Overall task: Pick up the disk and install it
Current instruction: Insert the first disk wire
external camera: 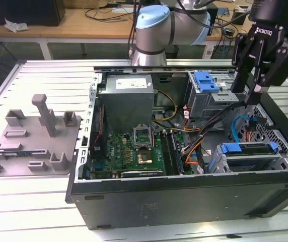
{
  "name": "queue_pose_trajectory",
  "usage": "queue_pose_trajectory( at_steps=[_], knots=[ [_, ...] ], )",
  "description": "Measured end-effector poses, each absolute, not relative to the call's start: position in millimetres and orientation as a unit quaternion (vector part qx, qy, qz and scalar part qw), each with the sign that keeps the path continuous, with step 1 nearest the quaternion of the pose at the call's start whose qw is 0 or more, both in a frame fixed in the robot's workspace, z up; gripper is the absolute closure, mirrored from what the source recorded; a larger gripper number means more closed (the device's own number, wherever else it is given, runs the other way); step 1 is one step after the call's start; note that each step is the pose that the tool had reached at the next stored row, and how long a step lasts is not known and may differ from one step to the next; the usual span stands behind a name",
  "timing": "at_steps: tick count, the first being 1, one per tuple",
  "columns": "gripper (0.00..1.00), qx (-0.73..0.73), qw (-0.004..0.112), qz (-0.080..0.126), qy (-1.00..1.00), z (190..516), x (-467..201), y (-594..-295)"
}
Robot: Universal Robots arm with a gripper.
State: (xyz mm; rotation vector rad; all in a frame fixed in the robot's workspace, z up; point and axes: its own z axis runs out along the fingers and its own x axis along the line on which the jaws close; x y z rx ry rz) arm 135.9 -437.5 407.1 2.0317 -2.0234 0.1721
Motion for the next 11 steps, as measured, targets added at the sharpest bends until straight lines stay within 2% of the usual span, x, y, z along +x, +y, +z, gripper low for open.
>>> queue_pose_trajectory(
  at_steps=[4, 11],
  knots=[
    [0.44, 0.700, 0.143, 0.064, -0.697, 406.5, 139.7, -420.7],
    [0.44, 0.710, 0.145, 0.066, -0.686, 403.0, 145.8, -411.4]
  ],
)
